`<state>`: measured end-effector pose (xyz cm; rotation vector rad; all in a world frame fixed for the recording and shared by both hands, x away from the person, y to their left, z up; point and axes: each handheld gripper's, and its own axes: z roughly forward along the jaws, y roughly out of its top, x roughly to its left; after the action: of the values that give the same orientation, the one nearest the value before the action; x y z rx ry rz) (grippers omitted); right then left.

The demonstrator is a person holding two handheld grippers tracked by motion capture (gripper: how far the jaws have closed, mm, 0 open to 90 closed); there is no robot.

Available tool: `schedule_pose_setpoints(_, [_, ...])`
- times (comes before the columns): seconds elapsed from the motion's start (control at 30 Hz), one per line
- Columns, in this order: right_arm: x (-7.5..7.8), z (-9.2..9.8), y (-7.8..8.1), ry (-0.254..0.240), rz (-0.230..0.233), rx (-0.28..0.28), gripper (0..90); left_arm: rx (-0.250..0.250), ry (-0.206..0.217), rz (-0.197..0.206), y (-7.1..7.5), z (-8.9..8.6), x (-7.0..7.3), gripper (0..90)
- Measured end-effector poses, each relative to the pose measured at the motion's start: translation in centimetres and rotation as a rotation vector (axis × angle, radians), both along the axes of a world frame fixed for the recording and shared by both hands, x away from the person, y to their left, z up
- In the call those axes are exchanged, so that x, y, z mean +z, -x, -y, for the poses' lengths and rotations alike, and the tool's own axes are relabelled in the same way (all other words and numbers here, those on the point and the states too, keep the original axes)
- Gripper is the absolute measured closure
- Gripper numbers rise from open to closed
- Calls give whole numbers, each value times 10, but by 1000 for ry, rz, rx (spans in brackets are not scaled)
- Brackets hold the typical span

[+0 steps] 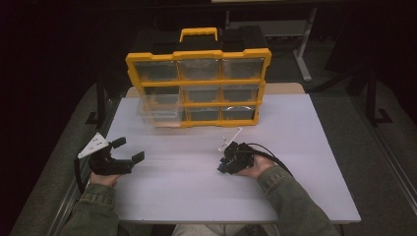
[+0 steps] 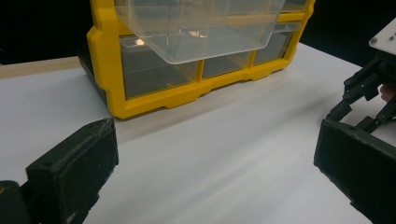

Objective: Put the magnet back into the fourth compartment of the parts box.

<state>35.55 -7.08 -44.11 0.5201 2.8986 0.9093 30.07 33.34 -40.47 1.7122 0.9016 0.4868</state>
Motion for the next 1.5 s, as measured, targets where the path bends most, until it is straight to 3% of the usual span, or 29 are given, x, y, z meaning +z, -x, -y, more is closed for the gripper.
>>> schedule_pose_setpoints(0.3, [1, 0, 1, -7, 1, 5, 607, 1, 1, -2, 0, 0, 0, 0])
schedule_pose_setpoints(0.67, [17, 8, 0, -59, 10, -14, 607, 2, -2, -3, 0, 0, 0, 0])
schedule_pose_setpoints(1.5, [52, 0, -6, -96, 17, -11, 608, 2, -3, -2, 0, 0, 0, 0])
